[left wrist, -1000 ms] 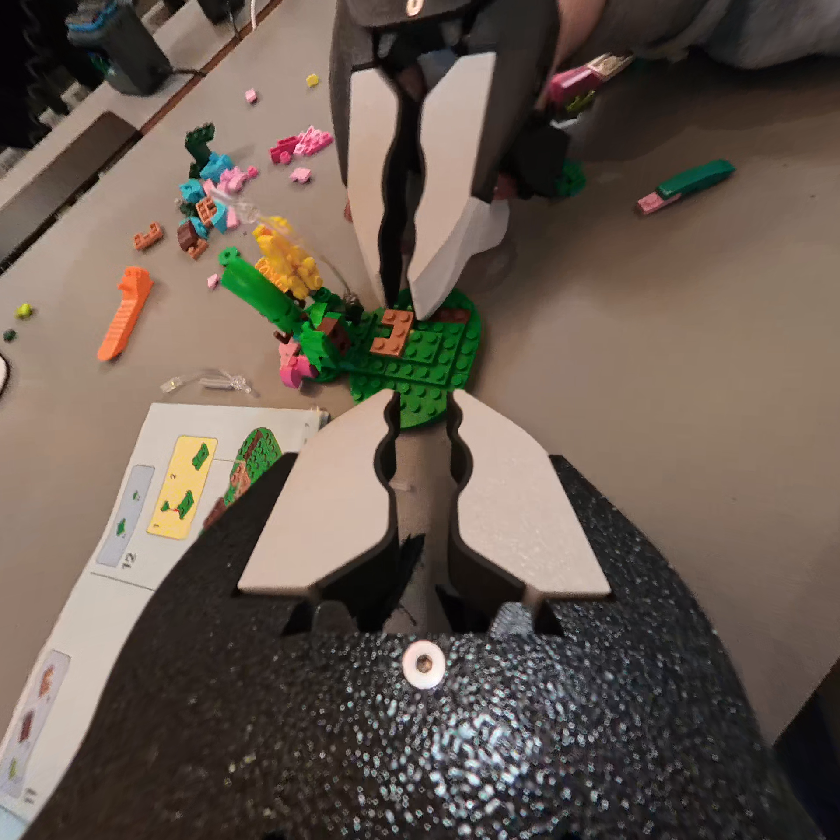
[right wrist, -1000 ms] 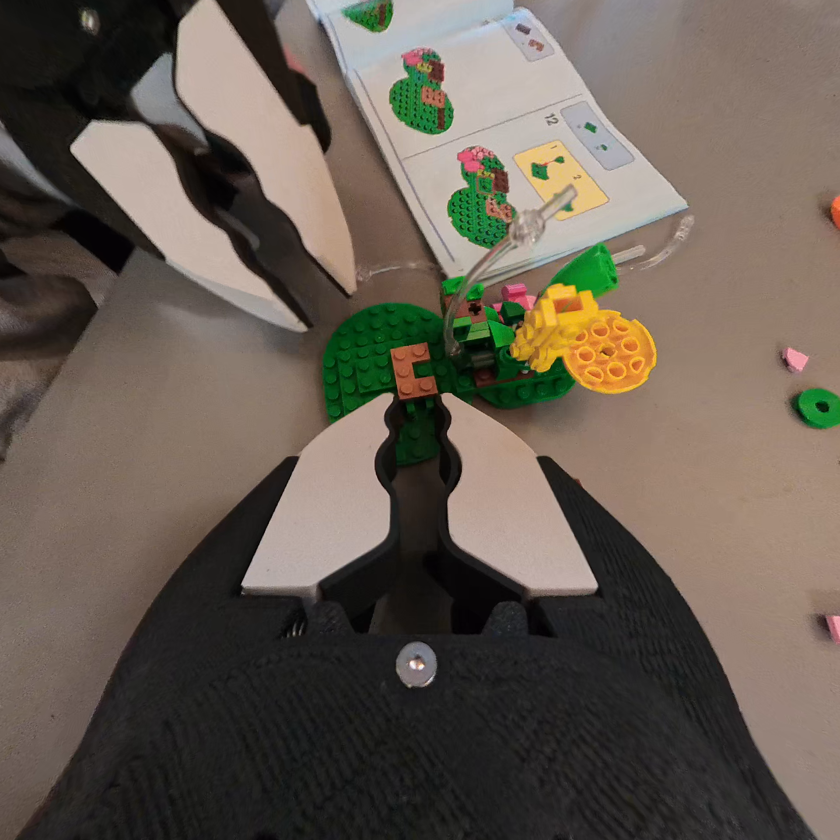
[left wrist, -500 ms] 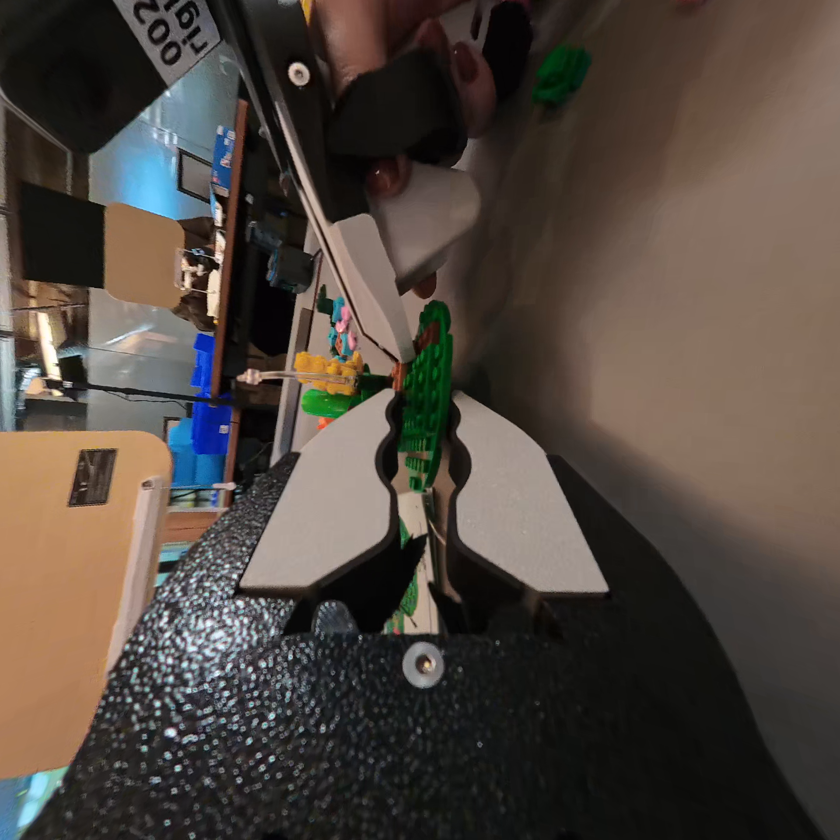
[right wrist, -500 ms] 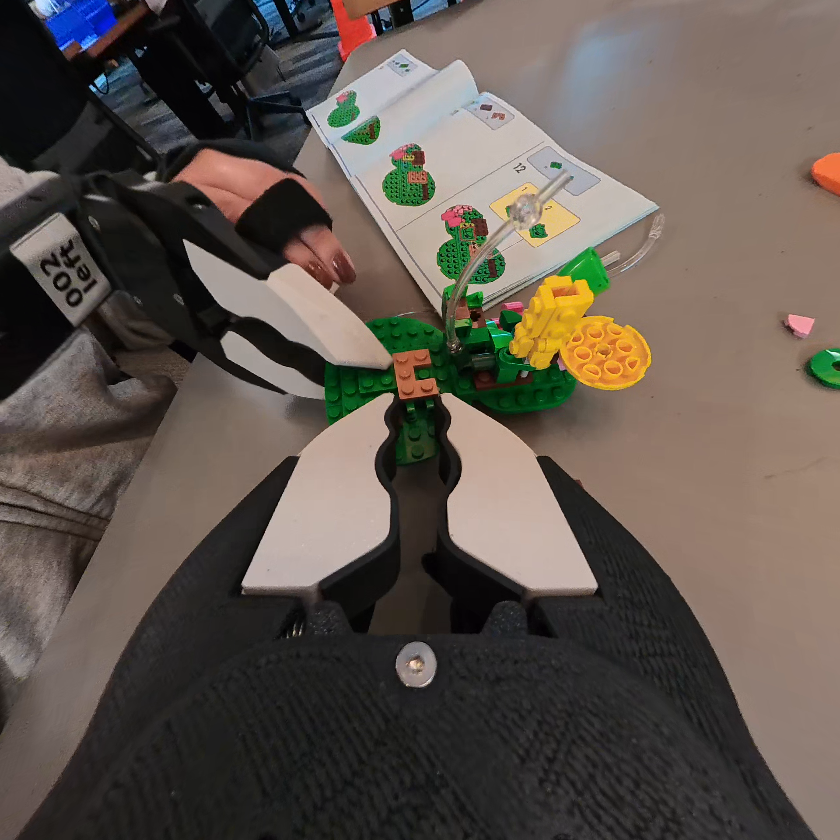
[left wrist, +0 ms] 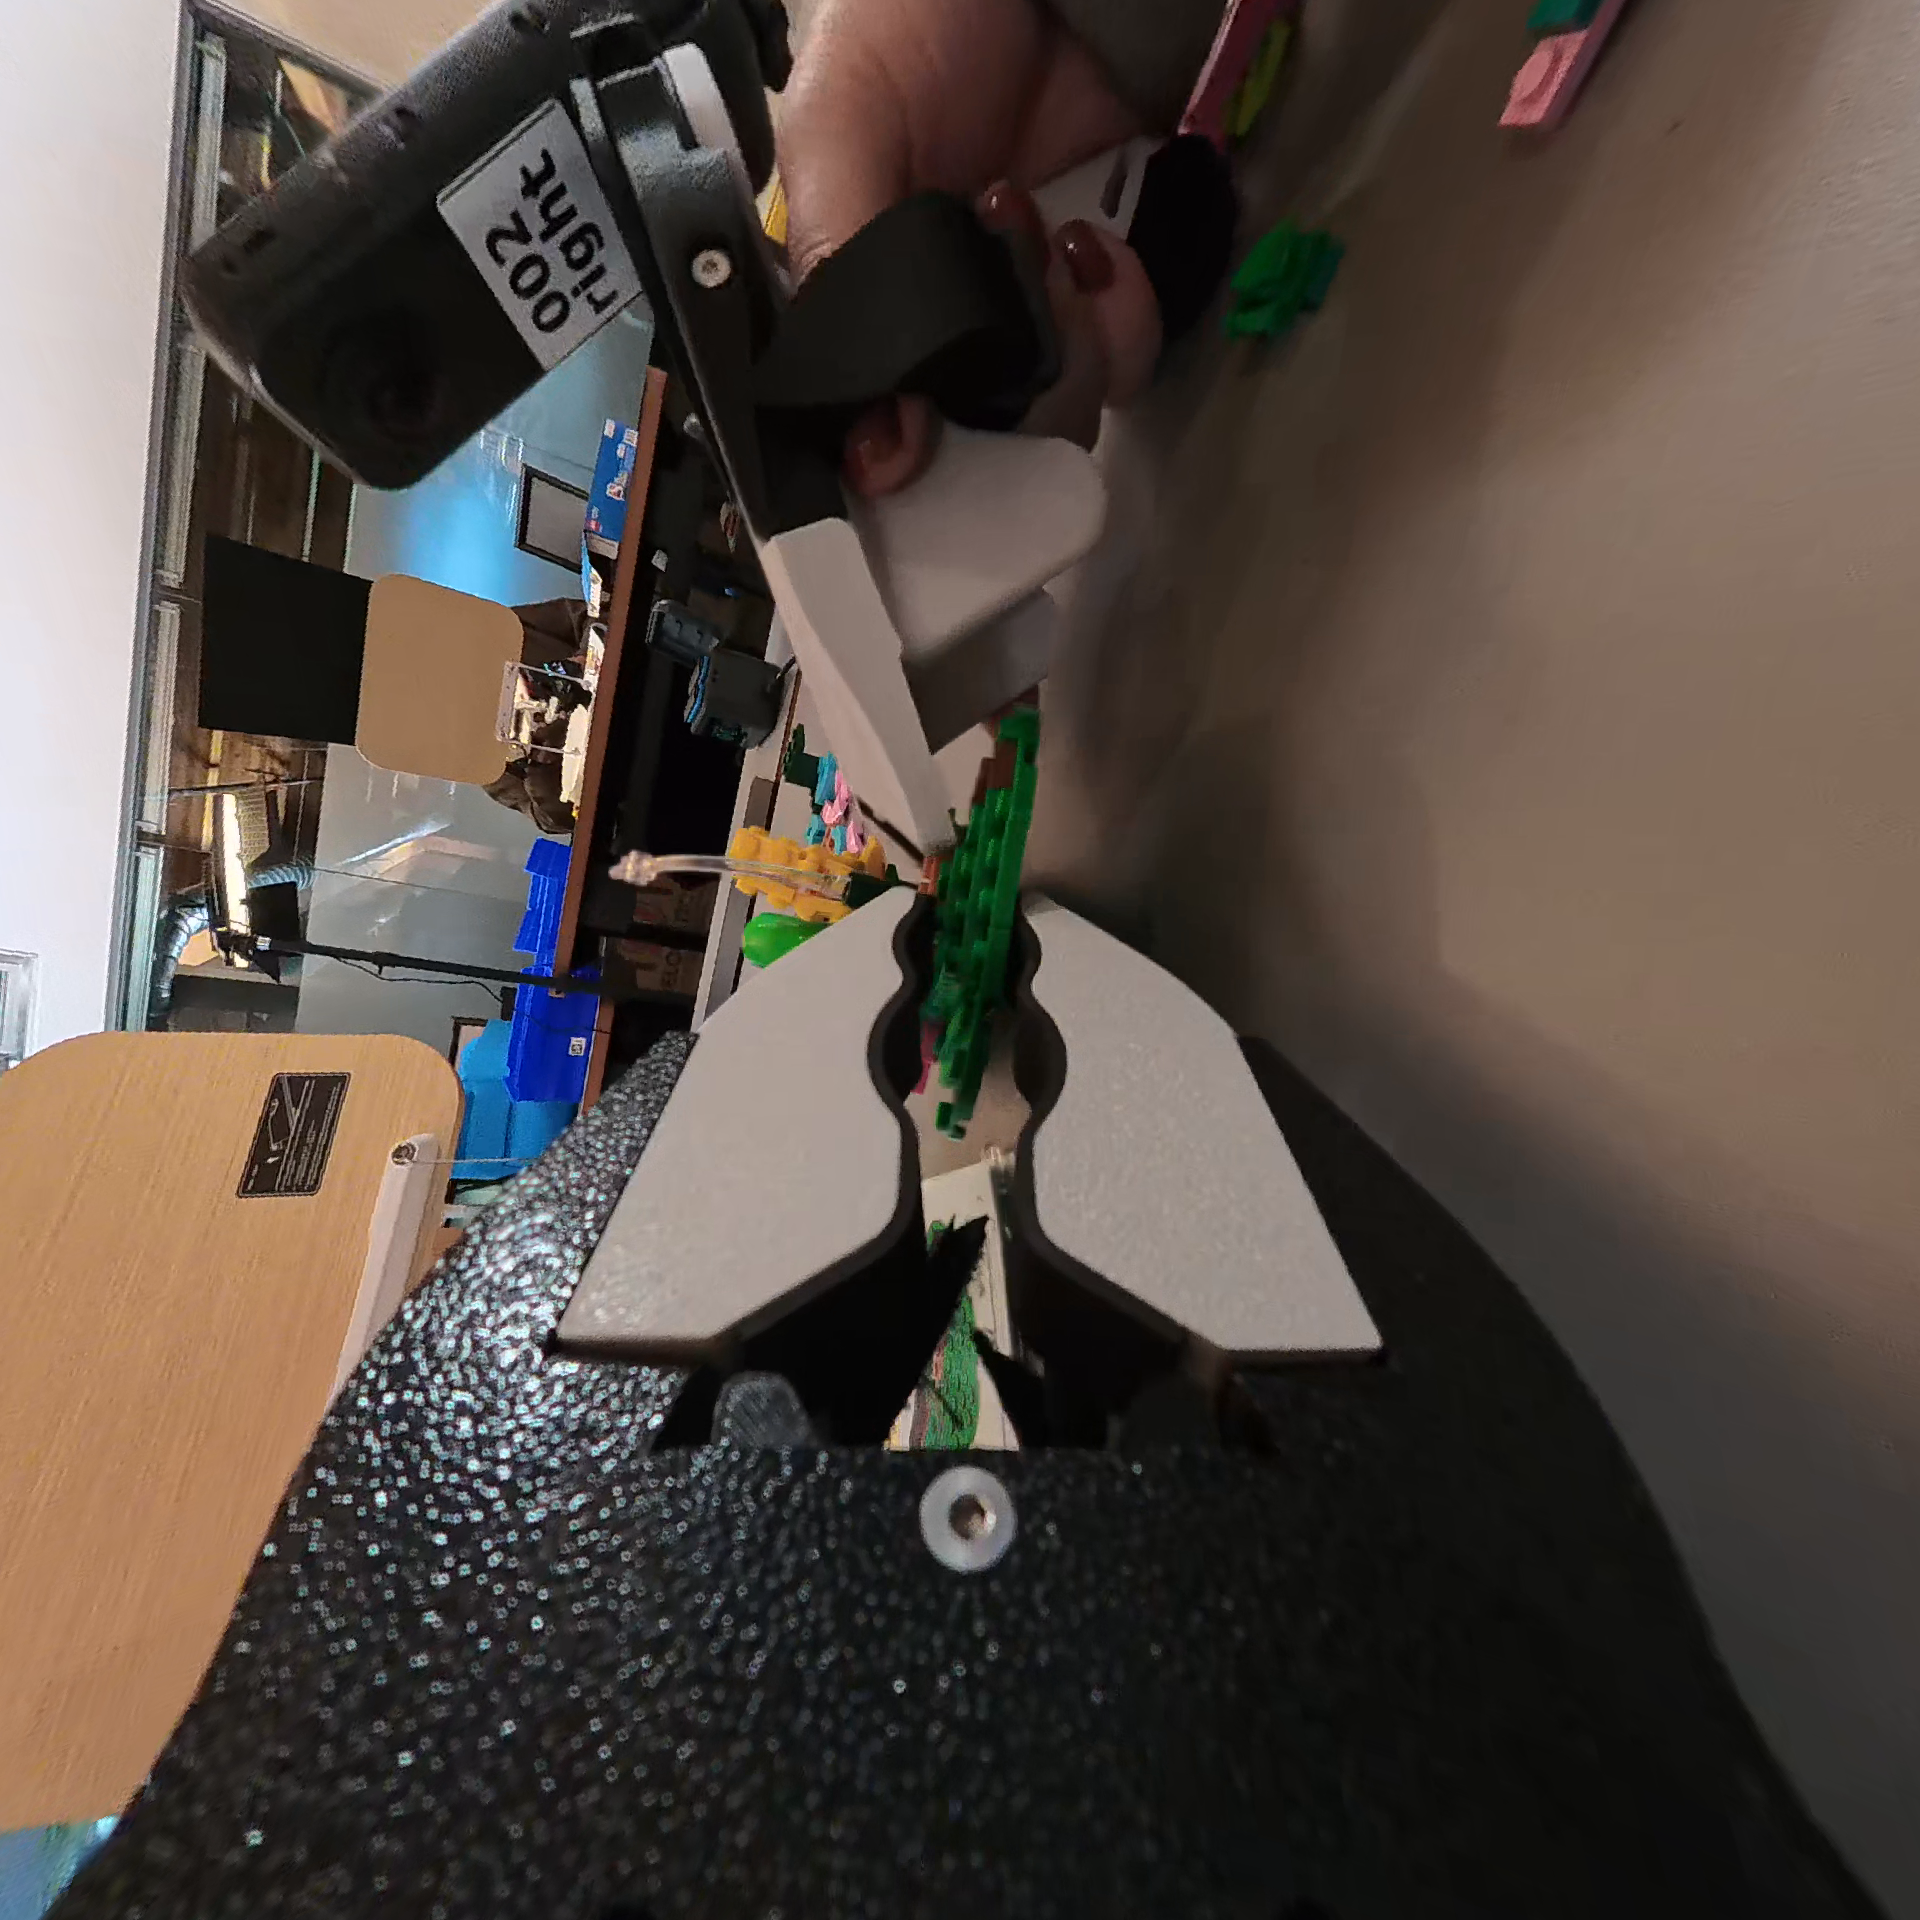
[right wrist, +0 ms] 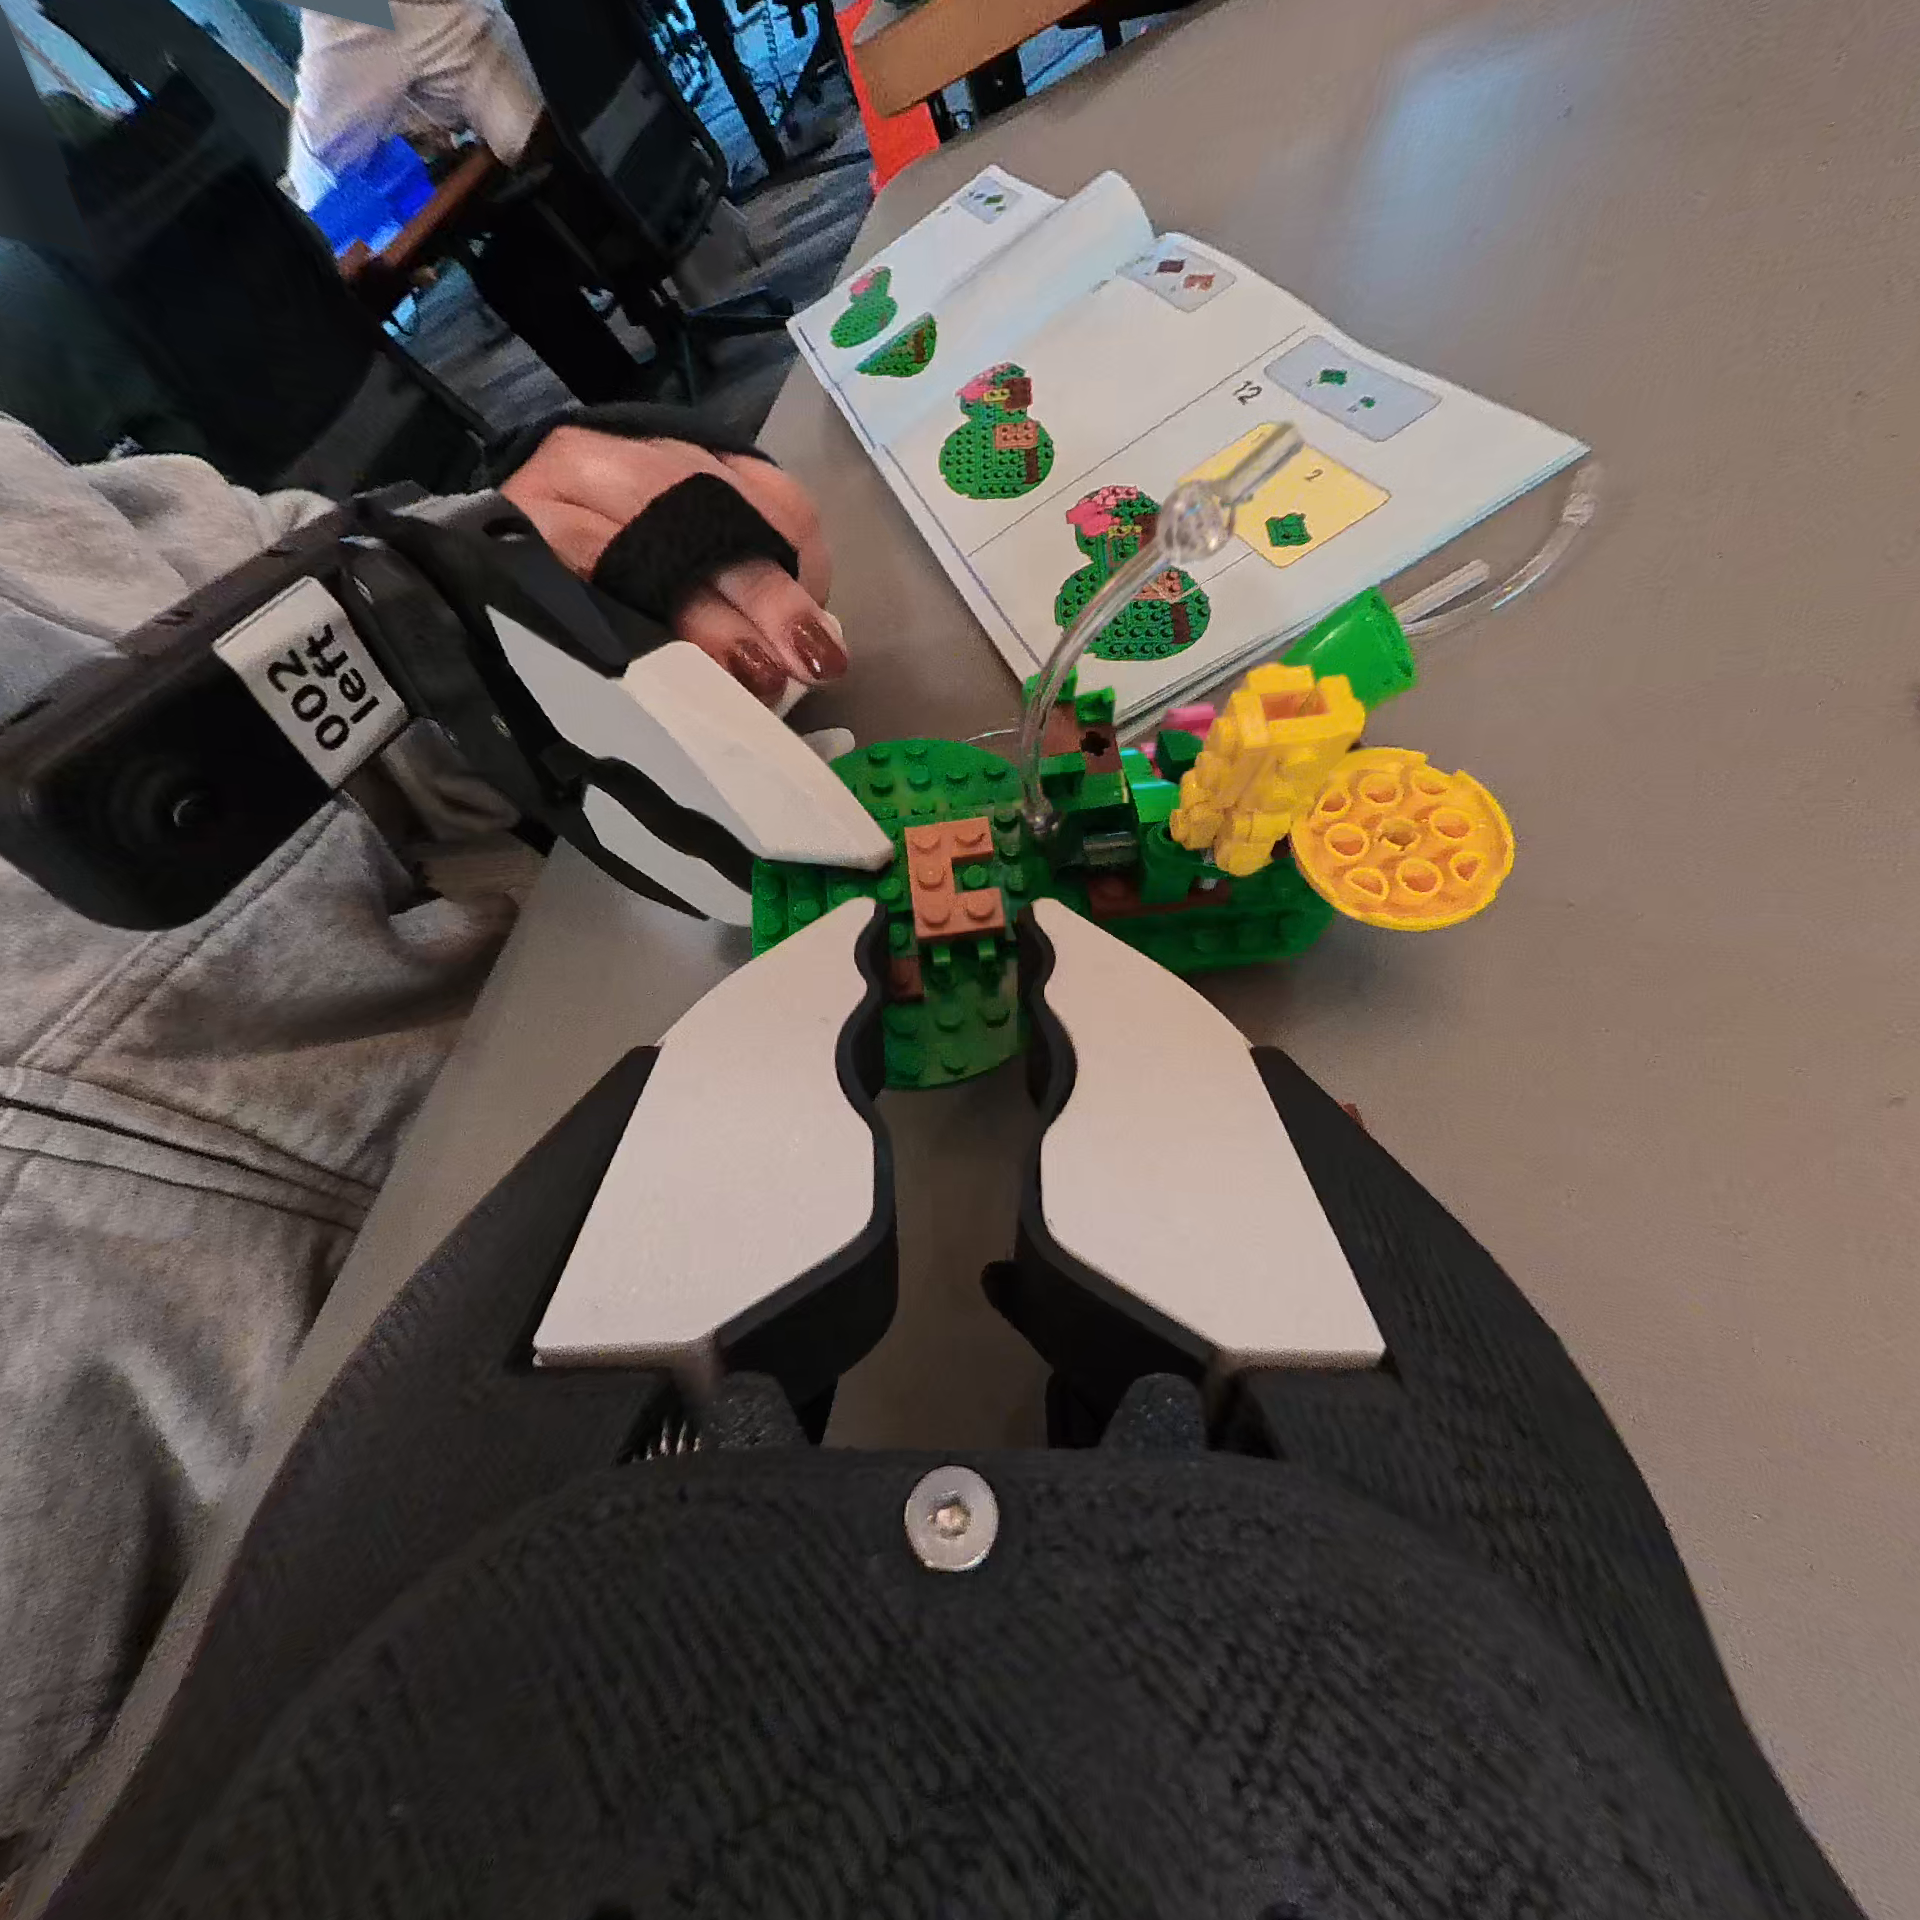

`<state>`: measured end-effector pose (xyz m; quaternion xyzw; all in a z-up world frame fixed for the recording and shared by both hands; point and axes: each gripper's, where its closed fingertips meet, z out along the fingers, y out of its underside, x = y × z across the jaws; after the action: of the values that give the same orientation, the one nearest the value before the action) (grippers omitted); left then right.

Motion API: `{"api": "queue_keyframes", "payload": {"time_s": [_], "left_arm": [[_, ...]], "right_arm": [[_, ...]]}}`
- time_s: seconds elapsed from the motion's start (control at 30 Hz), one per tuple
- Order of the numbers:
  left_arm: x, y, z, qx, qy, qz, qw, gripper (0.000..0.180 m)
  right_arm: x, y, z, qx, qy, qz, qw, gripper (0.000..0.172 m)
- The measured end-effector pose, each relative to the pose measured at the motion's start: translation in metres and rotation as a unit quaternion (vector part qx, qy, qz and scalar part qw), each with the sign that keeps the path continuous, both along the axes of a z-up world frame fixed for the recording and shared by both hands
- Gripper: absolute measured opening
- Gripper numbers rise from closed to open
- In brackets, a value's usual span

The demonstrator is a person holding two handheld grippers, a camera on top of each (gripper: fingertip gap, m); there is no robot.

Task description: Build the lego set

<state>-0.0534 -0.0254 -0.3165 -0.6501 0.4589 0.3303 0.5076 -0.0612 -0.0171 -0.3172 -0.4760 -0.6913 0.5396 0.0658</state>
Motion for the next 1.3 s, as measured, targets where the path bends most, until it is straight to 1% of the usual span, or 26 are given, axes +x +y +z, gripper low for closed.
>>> {"api": "queue_keyframes", "payload": {"time_s": [0.13,0.2,0.23,0.3,0.37,0.43,0.57,0.63,0.73,0.87,1.07,1.3], "left_arm": [[0.002,0.0,-0.002,0.003,-0.005,-0.002,1.0,0.014],[0.001,0.0,0.001,0.016,-0.008,0.002,1.0,0.024],[0.001,0.0,0.003,0.02,-0.006,0.003,1.0,0.027],[0.002,0.0,0.003,0.025,0.0,-0.001,1.0,0.023],[0.004,-0.002,0.001,0.026,0.016,-0.012,0.999,0.012],[0.005,-0.003,0.001,0.024,0.023,-0.013,0.999,0.012],[0.004,-0.005,0.004,0.022,-0.006,-0.017,1.0,0.012],[0.004,-0.007,0.005,0.02,-0.027,-0.02,0.999,0.012],[0.003,-0.009,0.009,0.019,-0.061,-0.026,0.998,0.012],[0.003,-0.01,0.01,0.019,-0.073,-0.026,0.997,0.012],[0.004,-0.01,0.01,0.021,-0.064,-0.029,0.997,0.012],[0.004,-0.011,0.008,0.027,-0.034,-0.035,0.998,0.012]], "right_arm": [[0.0,0.0,-0.003,0.021,0.001,0.001,1.0,0.014],[0.0,0.0,-0.003,0.019,0.0,-0.001,1.0,0.014],[0.0,0.0,-0.003,0.019,0.0,-0.001,1.0,0.014],[-0.001,0.0,-0.002,0.019,0.004,-0.002,1.0,0.014],[0.0,-0.001,-0.001,0.016,0.007,0.0,1.0,0.014],[0.0,-0.002,-0.001,0.022,0.012,0.001,1.0,0.014],[0.003,0.0,0.004,0.04,0.032,0.004,0.999,0.014],[0.006,0.003,0.005,0.046,0.031,0.006,0.998,0.018],[0.007,0.004,0.007,0.04,0.027,0.01,0.999,0.017],[0.007,0.002,0.008,0.02,0.017,0.017,1.0,0.015],[0.007,0.001,0.006,-0.018,-0.004,0.015,1.0,0.015],[0.007,0.0,0.005,-0.032,-0.008,0.016,0.999,0.018]]}}
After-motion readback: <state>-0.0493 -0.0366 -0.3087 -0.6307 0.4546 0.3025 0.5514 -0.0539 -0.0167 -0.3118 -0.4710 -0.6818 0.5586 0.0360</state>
